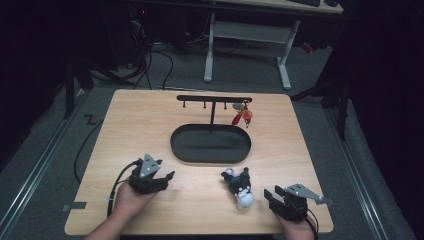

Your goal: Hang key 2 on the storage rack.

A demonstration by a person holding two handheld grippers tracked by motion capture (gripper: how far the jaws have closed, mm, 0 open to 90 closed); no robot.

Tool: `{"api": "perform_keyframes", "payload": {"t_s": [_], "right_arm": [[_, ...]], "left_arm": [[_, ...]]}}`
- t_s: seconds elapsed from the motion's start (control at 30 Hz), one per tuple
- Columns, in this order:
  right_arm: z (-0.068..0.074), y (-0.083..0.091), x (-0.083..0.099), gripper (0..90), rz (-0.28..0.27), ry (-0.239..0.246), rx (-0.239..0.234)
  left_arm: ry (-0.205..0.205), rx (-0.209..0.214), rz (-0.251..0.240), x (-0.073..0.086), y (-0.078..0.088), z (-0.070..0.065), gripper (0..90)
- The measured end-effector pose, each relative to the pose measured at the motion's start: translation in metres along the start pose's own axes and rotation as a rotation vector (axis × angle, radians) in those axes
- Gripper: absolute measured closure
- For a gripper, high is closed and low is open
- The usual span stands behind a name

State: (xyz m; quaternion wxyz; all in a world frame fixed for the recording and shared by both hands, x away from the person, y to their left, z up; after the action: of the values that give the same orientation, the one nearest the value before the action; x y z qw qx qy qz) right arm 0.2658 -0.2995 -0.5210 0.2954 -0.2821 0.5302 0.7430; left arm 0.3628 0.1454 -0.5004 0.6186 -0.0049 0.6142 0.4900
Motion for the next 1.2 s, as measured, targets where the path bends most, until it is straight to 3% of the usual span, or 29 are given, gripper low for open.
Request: {"api": "perform_keyframes", "payload": {"t_s": [0.13,0.2,0.3,0.37,0.53,0.7,0.87,0.97,1.2], "right_arm": [[-0.002,0.001,-0.001,48.0,-0.006,-0.001,0.029],[-0.003,0.002,-0.002,46.4,-0.005,-0.015,0.038],[-0.001,0.003,-0.005,44.1,-0.008,-0.01,0.068],[0.002,0.003,-0.008,43.0,-0.004,-0.01,0.071],[0.006,-0.004,-0.014,42.3,0.021,0.001,0.096],[0.007,-0.005,-0.017,41.5,0.085,-0.01,0.134],[0.007,-0.008,-0.025,40.3,0.188,-0.019,0.165],[0.009,-0.009,-0.031,39.6,0.238,-0.038,0.168],[0.017,-0.011,-0.042,38.8,0.342,-0.025,0.174]], "left_arm": [[0.049,-0.057,0.005,0.03,0.005,0.015,33.6],[0.072,-0.044,0.006,0.036,0.007,0.018,33.6],[0.031,-0.051,-0.002,0.035,0.008,0.016,31.3],[0.038,-0.032,-0.012,0.036,0.006,0.017,30.9],[-0.005,-0.01,-0.01,0.035,0.001,0.012,29.3],[-0.047,-0.008,-0.017,0.033,0.003,0.006,28.5],[-0.071,-0.01,-0.029,0.03,0.003,0.006,27.3],[-0.058,-0.011,-0.034,0.031,0.003,0.006,26.7],[-0.055,-0.029,-0.051,0.031,0.008,0.007,24.3]]}}
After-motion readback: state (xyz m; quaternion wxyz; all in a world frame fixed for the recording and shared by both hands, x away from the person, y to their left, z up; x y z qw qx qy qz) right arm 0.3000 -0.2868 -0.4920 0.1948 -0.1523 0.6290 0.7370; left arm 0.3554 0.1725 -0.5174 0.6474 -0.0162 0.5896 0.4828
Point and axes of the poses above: each handheld gripper's, and its own axes: y roughly backward along the jaws, x roughly out of its underside, z roughly to its left, the point moved 1 cm from there along -y, roughly forward along the jaws, and after that the axes turned 14 degrees about -y, right-handed, at the moved point
